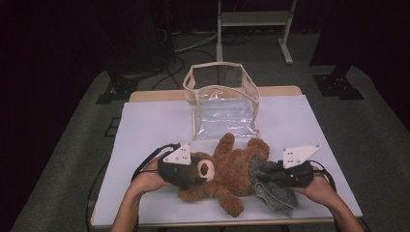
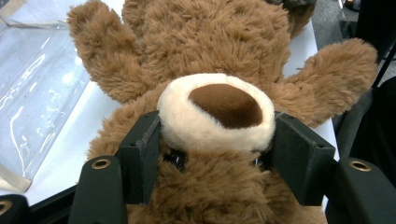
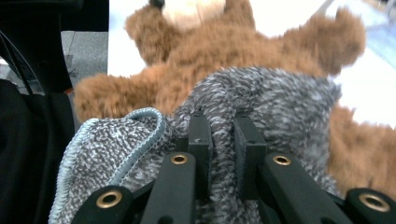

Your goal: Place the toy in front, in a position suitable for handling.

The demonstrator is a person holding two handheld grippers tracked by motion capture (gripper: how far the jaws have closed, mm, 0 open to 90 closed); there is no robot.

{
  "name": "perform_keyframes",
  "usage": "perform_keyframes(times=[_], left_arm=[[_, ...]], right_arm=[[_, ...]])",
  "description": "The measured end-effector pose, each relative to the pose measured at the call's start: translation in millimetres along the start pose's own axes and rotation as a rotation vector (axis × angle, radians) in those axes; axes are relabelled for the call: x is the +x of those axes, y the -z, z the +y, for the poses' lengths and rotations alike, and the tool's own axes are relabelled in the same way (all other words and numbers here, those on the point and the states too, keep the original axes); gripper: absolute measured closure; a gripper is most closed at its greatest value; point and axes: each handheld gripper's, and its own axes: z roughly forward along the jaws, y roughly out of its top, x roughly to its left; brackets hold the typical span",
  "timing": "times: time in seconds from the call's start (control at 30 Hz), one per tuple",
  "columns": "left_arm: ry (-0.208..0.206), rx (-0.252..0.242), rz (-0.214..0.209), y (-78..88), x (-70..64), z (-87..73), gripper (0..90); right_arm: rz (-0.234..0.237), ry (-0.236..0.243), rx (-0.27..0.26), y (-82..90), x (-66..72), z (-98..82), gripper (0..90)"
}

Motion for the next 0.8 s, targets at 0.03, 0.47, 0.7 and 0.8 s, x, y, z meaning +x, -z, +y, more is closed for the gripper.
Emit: perform_keyframes(times=[0.03, 0.47, 0.7, 0.8], left_arm=[[0.001, -0.002, -0.002, 0.0, 0.3, -0.4, 36.6], [-0.002, -0.005, -0.006, 1.1, -1.7, -2.7, 36.5], [-0.009, -0.004, -0.012, 0.9, -2.5, -2.3, 36.4], [-0.009, -0.005, -0.014, 0.9, -2.3, -2.5, 36.3]], right_arm=[[0.0, 0.012, -0.006, -0.8, 0.2, 5.5, 79.1], [0.025, 0.053, -0.012, -15.7, 6.2, 15.9, 79.0], [0.021, -0.031, -0.013, -1.6, 12.7, -18.9, 78.7], [0.016, -0.056, -0.016, 3.3, 14.0, -28.8, 78.7]])
